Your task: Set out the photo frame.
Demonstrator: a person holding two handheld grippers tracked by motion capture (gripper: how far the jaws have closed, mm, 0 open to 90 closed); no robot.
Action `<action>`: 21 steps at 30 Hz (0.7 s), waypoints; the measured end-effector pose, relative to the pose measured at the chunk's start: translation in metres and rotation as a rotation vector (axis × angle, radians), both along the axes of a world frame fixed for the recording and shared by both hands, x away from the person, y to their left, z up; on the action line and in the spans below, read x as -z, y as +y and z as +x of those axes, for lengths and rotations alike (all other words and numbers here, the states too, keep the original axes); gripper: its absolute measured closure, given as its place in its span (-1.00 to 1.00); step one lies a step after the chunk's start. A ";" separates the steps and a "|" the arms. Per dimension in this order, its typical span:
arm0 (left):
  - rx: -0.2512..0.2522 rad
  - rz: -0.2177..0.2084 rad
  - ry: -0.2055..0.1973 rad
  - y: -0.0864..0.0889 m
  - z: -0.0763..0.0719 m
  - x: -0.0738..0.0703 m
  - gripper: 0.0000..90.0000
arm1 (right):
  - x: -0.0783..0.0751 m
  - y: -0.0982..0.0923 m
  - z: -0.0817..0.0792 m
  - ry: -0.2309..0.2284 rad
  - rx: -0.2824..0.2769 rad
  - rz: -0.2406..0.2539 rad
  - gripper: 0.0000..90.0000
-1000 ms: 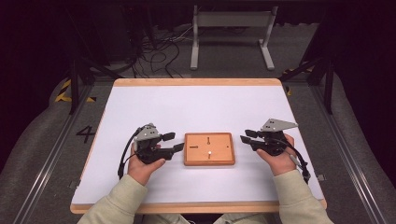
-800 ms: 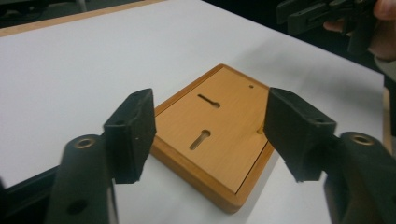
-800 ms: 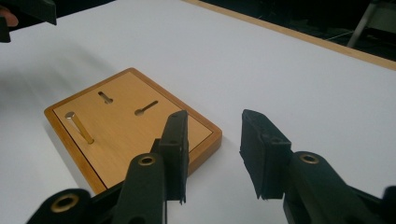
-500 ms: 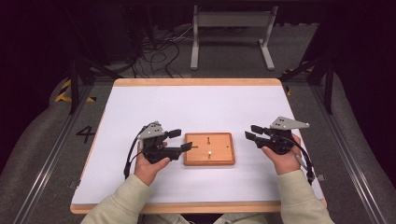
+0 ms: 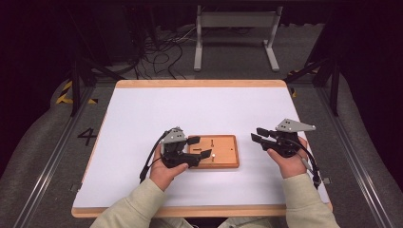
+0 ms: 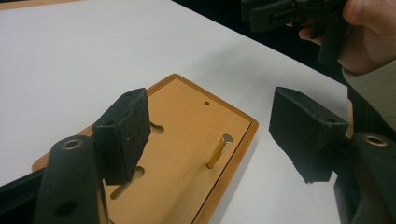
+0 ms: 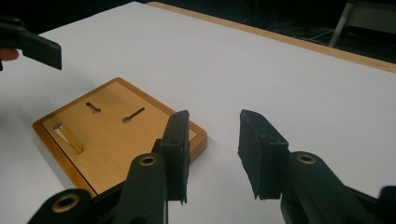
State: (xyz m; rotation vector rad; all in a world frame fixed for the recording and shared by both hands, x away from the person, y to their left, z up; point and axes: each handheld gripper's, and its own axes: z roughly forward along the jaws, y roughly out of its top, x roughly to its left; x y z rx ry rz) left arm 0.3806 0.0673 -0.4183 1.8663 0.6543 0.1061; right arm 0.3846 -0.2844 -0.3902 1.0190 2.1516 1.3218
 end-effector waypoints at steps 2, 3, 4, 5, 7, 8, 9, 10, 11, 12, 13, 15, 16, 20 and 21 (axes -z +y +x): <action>0.000 0.009 -0.010 -0.004 -0.002 0.001 -0.35 | 0.000 0.000 0.000 0.000 0.001 0.000 0.42; 0.005 0.016 -0.016 -0.005 -0.002 0.002 -0.35 | 0.000 -0.001 -0.001 0.001 0.001 0.002 0.42; -0.001 0.018 -0.010 -0.006 -0.003 0.003 -0.33 | 0.000 -0.001 -0.001 0.002 0.000 0.003 0.42; 0.002 0.022 -0.009 -0.007 -0.002 0.004 -0.28 | 0.000 0.000 -0.001 0.003 0.001 0.001 0.42; 0.012 0.037 0.004 -0.010 -0.002 0.009 -0.20 | 0.000 0.000 -0.001 0.004 0.001 -0.002 0.42; 0.015 0.049 0.000 -0.011 -0.002 0.011 -0.19 | 0.000 0.000 -0.001 0.004 0.002 -0.002 0.42; 0.021 0.054 0.002 -0.012 -0.003 0.014 -0.19 | 0.000 0.000 -0.001 0.004 0.005 -0.005 0.42; 0.027 0.059 0.001 -0.014 -0.002 0.016 -0.19 | 0.000 0.000 -0.001 0.004 0.008 -0.004 0.43; 0.030 0.066 0.000 -0.015 -0.003 0.017 -0.19 | 0.000 0.000 -0.001 0.004 0.008 -0.002 0.43; 0.036 0.079 -0.001 -0.016 -0.002 0.019 -0.19 | 0.000 0.000 -0.001 0.004 0.008 -0.002 0.43; 0.045 0.091 -0.003 -0.018 -0.002 0.021 -0.19 | 0.000 0.000 -0.001 0.005 0.007 -0.002 0.43; 0.046 0.106 0.005 -0.021 -0.001 0.024 -0.20 | 0.000 0.000 -0.001 0.008 0.005 0.000 0.43; 0.050 0.116 0.009 -0.022 0.000 0.026 -0.20 | 0.000 0.000 -0.001 0.010 0.004 0.001 0.43; 0.057 0.123 -0.003 -0.025 0.003 0.030 -0.15 | 0.001 0.000 0.000 0.016 0.001 0.004 0.43; 0.067 0.119 -0.002 -0.026 0.003 0.031 -0.10 | 0.001 0.000 0.000 0.019 0.000 0.007 0.44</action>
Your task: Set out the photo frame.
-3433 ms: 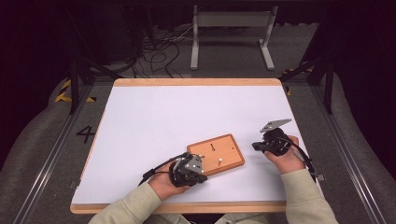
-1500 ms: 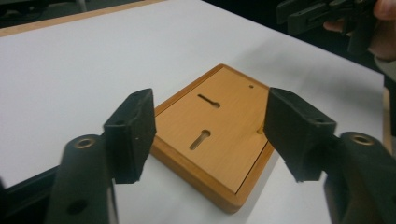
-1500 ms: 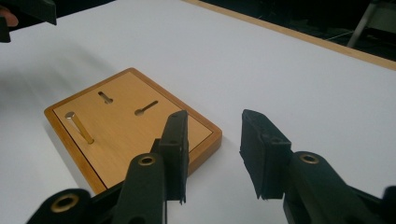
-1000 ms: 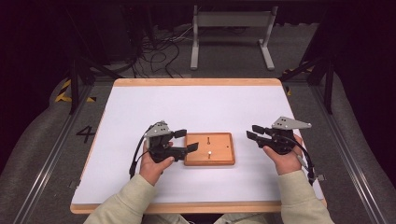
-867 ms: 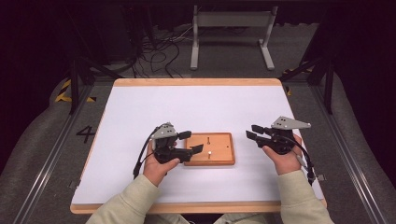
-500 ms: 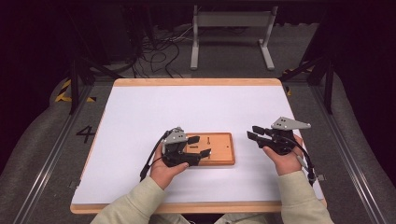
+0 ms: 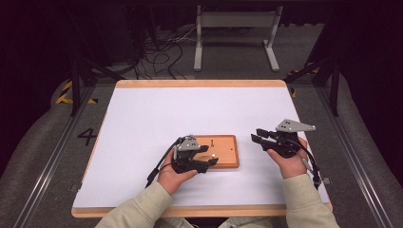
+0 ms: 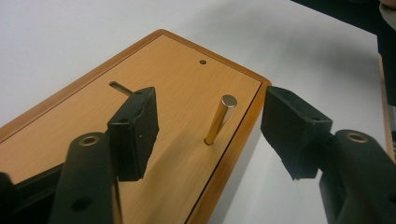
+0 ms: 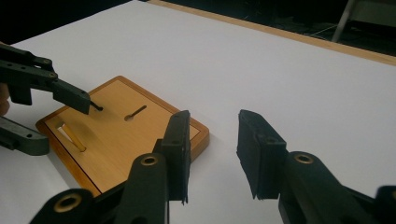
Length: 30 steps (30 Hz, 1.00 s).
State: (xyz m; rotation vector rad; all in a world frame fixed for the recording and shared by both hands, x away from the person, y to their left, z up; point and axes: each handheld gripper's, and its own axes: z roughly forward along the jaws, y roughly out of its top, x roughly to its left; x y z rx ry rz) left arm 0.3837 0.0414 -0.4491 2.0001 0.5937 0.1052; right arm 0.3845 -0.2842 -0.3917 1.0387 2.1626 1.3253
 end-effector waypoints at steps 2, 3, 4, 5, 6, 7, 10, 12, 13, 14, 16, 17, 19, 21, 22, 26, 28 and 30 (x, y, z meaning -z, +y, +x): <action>0.011 -0.001 -0.002 -0.001 0.000 0.001 -0.03 | 0.000 0.000 0.000 0.003 -0.002 0.002 0.44; 0.025 0.002 -0.008 -0.003 0.001 0.002 0.09 | 0.000 0.001 0.000 0.006 -0.002 0.002 0.44; 0.040 -0.002 -0.002 -0.004 0.000 0.003 0.22 | 0.000 0.001 0.000 0.007 -0.005 0.001 0.45; 0.047 0.001 -0.006 -0.006 0.000 0.003 0.33 | 0.000 0.002 0.000 0.007 -0.008 0.002 0.45; 0.053 0.004 -0.012 -0.007 0.001 0.003 0.39 | 0.000 0.002 0.000 0.008 -0.010 0.001 0.46; 0.049 0.012 -0.012 -0.008 0.001 0.003 0.46 | 0.000 0.002 0.000 0.008 -0.012 -0.001 0.46; 0.050 0.025 -0.011 -0.008 0.003 0.005 0.80 | 0.001 0.002 0.000 0.011 -0.011 -0.002 0.47; 0.050 0.030 -0.018 -0.007 0.003 0.005 0.82 | 0.001 0.002 0.000 0.011 -0.013 -0.001 0.47; 0.052 0.036 -0.025 -0.007 0.003 0.004 0.83 | 0.001 0.002 0.000 0.009 -0.013 -0.002 0.47; 0.054 0.042 -0.028 -0.007 0.002 0.004 0.83 | 0.001 0.002 0.000 0.009 -0.013 -0.002 0.47; 0.057 0.044 -0.035 -0.007 0.003 0.004 0.83 | 0.000 0.002 0.000 0.010 -0.015 -0.001 0.48; 0.060 0.046 -0.039 -0.007 0.003 0.004 0.84 | 0.000 0.002 0.000 0.010 -0.016 -0.004 0.48; 0.064 0.049 -0.051 -0.007 0.003 0.004 0.84 | 0.001 0.003 0.000 0.013 -0.021 -0.006 0.50; 0.066 0.049 -0.057 -0.007 0.002 0.005 0.85 | 0.000 0.003 0.000 0.019 -0.030 -0.006 0.54; 0.070 0.052 -0.062 -0.007 0.002 0.005 0.85 | 0.000 0.004 0.001 0.022 -0.035 -0.005 0.55; 0.083 0.078 -0.114 -0.008 -0.001 0.004 0.85 | 0.000 0.004 0.001 0.020 -0.045 -0.010 0.60; 0.094 0.104 -0.165 -0.010 -0.004 0.004 0.86 | 0.000 0.004 0.001 0.021 -0.049 -0.012 0.62; 0.099 0.114 -0.183 -0.010 -0.005 0.004 0.86 | 0.000 0.005 0.000 0.021 -0.054 -0.017 0.62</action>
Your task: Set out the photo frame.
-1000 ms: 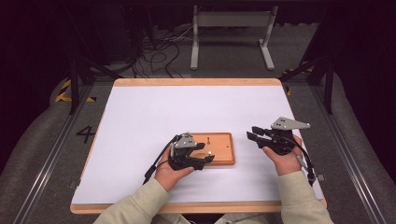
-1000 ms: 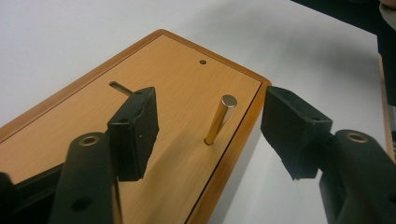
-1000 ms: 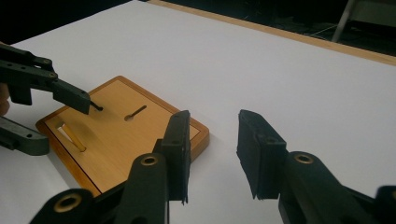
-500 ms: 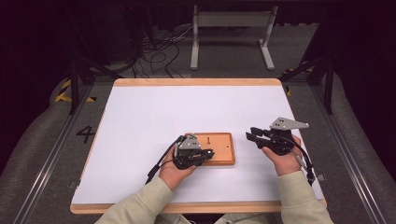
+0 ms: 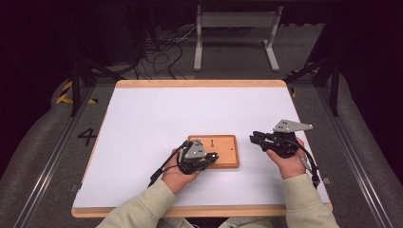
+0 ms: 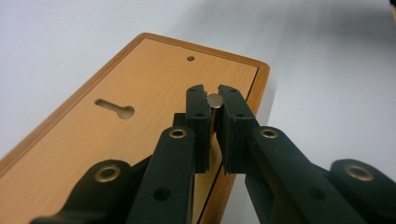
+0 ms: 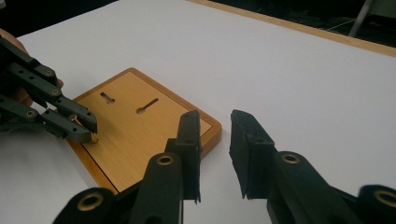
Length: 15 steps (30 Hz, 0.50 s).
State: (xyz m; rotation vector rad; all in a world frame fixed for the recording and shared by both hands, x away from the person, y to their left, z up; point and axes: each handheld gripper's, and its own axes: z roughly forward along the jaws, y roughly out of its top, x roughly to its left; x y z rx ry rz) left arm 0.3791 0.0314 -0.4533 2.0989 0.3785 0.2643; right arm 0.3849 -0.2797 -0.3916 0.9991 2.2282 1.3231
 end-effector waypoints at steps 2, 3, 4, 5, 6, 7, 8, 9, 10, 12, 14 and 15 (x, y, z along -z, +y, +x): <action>0.004 0.006 -0.015 0.000 -0.001 0.000 0.86 | -0.001 0.001 -0.001 -0.005 -0.008 -0.009 0.62; 0.004 0.006 -0.015 0.000 -0.001 0.000 0.86 | -0.001 0.001 -0.001 -0.005 -0.008 -0.009 0.62; 0.006 0.022 -0.038 0.000 -0.002 0.000 0.86 | -0.001 0.002 -0.001 -0.007 -0.010 -0.015 0.62; 0.006 0.029 -0.056 -0.001 -0.002 0.000 0.86 | -0.001 0.003 -0.001 -0.009 -0.013 -0.020 0.62; 0.003 0.037 -0.068 -0.001 -0.004 0.000 0.86 | -0.001 0.004 -0.001 -0.008 -0.017 -0.017 0.62; 0.000 0.044 -0.083 -0.002 -0.005 0.000 0.86 | -0.001 0.004 -0.001 -0.006 -0.019 -0.016 0.62; 0.001 0.055 -0.092 -0.002 -0.006 0.000 0.86 | -0.001 0.004 -0.001 -0.006 -0.020 -0.015 0.61; 0.005 0.058 -0.105 -0.003 -0.006 0.000 0.85 | -0.001 0.004 -0.001 -0.005 -0.019 -0.018 0.62; 0.005 0.058 -0.105 -0.003 -0.006 0.000 0.85 | -0.001 0.004 -0.001 -0.005 -0.019 -0.018 0.62; 0.014 0.070 -0.132 -0.003 -0.008 0.000 0.85 | -0.001 0.004 -0.001 -0.006 -0.021 -0.021 0.62; 0.022 0.081 -0.159 -0.003 -0.011 0.000 0.85 | -0.001 0.005 -0.001 -0.008 -0.023 -0.022 0.61; 0.030 0.088 -0.176 -0.003 -0.012 0.000 0.85 | -0.002 0.005 -0.002 -0.008 -0.024 -0.024 0.61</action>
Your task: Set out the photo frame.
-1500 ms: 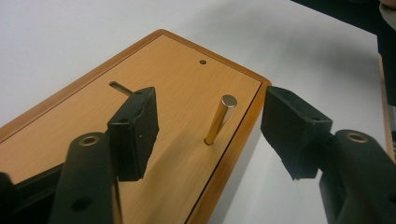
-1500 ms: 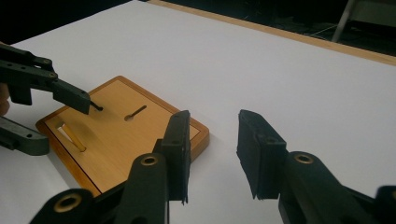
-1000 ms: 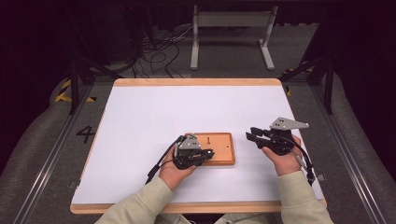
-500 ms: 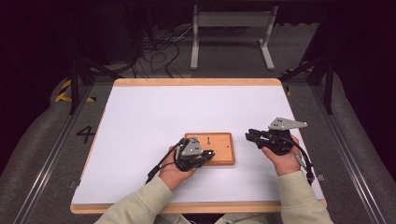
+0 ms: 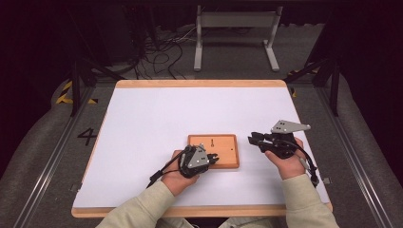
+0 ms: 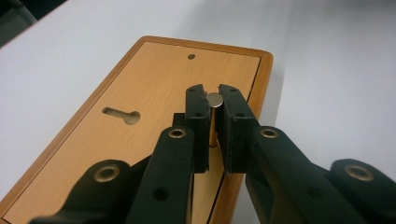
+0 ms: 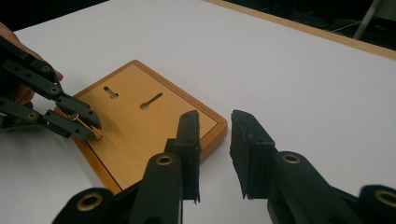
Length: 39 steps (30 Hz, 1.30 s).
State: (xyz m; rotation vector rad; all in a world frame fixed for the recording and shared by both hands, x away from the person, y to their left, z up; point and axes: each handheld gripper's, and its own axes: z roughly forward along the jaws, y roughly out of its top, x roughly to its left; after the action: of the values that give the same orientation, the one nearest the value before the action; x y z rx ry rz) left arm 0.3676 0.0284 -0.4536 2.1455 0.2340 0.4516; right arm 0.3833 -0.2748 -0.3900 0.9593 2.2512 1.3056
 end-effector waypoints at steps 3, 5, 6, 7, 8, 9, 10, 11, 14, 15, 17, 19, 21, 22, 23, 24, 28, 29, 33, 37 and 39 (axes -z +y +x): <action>0.029 0.025 -0.063 0.000 -0.004 0.000 0.85 | -0.001 0.001 0.000 -0.004 -0.004 -0.006 0.59; 0.037 0.043 -0.096 0.000 -0.007 0.000 0.85 | -0.001 0.002 -0.001 -0.003 -0.005 -0.008 0.58; 0.042 0.049 -0.111 0.000 -0.009 0.001 0.85 | -0.002 0.002 0.000 -0.003 -0.005 -0.009 0.58; 0.042 0.049 -0.111 0.000 -0.009 0.001 0.85 | -0.002 0.002 -0.001 -0.003 -0.005 -0.011 0.56; 0.044 0.056 -0.128 0.000 -0.010 0.001 0.85 | -0.002 0.002 -0.001 -0.003 -0.005 -0.011 0.56; 0.048 0.060 -0.142 -0.001 -0.011 0.001 0.85 | -0.003 0.003 -0.001 0.002 -0.005 -0.011 0.53; 0.052 0.066 -0.153 -0.001 -0.012 0.001 0.86 | -0.003 0.003 -0.001 0.010 -0.005 -0.002 0.49; 0.054 0.070 -0.162 -0.001 -0.013 0.002 0.86 | -0.004 0.004 -0.001 0.017 -0.007 0.003 0.46; 0.058 0.077 -0.193 -0.001 -0.016 0.003 0.86 | -0.008 0.008 -0.002 0.027 -0.009 -0.002 0.30; 0.063 0.081 -0.204 -0.001 -0.017 0.003 0.86 | -0.009 0.009 -0.002 0.031 -0.010 -0.006 0.25; 0.064 0.093 -0.222 -0.001 -0.020 0.004 0.86 | -0.009 0.012 -0.001 0.043 -0.010 -0.012 0.16; 0.066 0.102 -0.240 -0.001 -0.023 0.004 0.86 | -0.010 0.014 -0.001 0.054 -0.011 -0.013 0.05; 0.069 0.108 -0.247 -0.001 -0.024 0.004 0.86 | -0.010 0.016 0.001 0.068 -0.010 -0.011 -0.07; 0.070 0.113 -0.253 -0.001 -0.024 0.004 0.86 | -0.009 0.018 0.002 0.082 -0.009 -0.015 -0.11; 0.069 0.115 -0.254 -0.001 -0.025 0.004 0.86 | -0.009 0.019 0.003 0.090 -0.015 -0.017 -0.15; 0.071 0.118 -0.258 -0.001 -0.026 0.004 0.86 | -0.009 0.020 0.004 0.103 -0.017 -0.017 -0.18; 0.074 0.125 -0.272 -0.002 -0.028 0.005 0.86 | -0.005 0.025 0.010 0.140 -0.020 -0.018 -0.32; 0.073 0.126 -0.272 -0.002 -0.029 0.005 0.86 | -0.003 0.026 0.011 0.148 -0.019 -0.020 -0.33; 0.074 0.127 -0.275 -0.002 -0.029 0.005 0.86 | 0.006 0.031 0.020 0.194 -0.014 -0.022 -0.37; 0.073 0.124 -0.272 -0.001 -0.029 0.006 0.86 | 0.018 0.038 0.030 0.247 -0.014 -0.020 -0.37; 0.073 0.123 -0.273 -0.001 -0.029 0.006 0.86 | 0.025 0.041 0.036 0.273 -0.018 -0.017 -0.37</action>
State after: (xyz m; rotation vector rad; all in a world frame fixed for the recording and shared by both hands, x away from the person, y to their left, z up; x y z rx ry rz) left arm 0.3387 0.0271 -0.4593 2.1737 -0.0264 0.7242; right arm 0.4189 -0.2335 -0.4147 1.1754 2.4725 1.2237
